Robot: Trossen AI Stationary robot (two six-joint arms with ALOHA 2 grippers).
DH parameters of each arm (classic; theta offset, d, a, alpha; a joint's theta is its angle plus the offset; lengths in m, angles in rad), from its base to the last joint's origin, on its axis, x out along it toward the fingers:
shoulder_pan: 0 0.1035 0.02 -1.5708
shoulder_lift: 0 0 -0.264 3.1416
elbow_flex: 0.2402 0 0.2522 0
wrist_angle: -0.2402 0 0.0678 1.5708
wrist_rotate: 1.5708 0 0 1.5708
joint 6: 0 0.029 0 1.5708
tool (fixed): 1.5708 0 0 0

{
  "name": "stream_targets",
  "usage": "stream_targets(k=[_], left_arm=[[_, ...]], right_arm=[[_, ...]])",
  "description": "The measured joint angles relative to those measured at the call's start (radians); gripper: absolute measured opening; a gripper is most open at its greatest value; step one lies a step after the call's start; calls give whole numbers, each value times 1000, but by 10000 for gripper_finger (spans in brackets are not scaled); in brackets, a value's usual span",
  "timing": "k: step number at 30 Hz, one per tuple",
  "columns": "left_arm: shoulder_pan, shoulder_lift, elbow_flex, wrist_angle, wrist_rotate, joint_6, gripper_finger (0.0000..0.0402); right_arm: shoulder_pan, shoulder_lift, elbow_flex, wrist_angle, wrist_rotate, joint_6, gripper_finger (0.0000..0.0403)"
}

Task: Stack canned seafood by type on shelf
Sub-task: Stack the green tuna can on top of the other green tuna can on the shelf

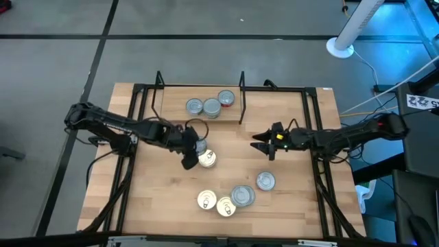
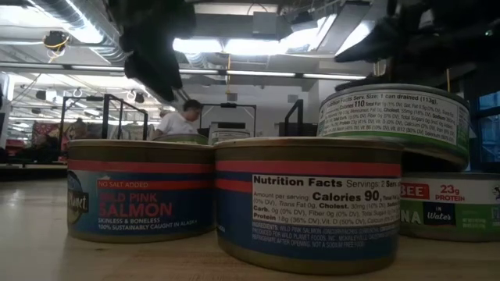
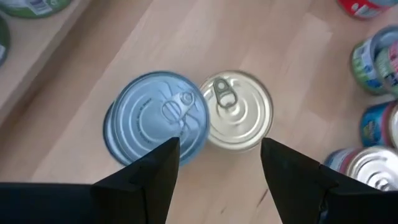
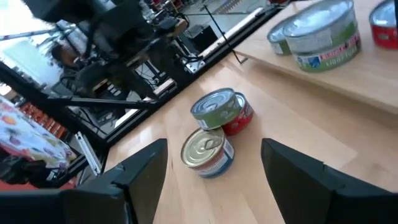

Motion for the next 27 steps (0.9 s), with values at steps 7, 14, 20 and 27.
stream_targets(k=[7, 14, 20, 27], left_arm=[[-139, 13, 0, 8, -211, 79, 221], [-247, 103, 0, 54, -358, 232, 221], [-308, 243, 0, 59, -530, 328, 221], [-336, 345, 0, 59, -653, 354, 221]], right_arm=[[0, 92, 1, 60, 3, 28, 260], [0, 104, 1, 56, 3, 28, 260], [0, 104, 1, 55, 3, 28, 260], [0, 104, 1, 53, 3, 28, 260]])
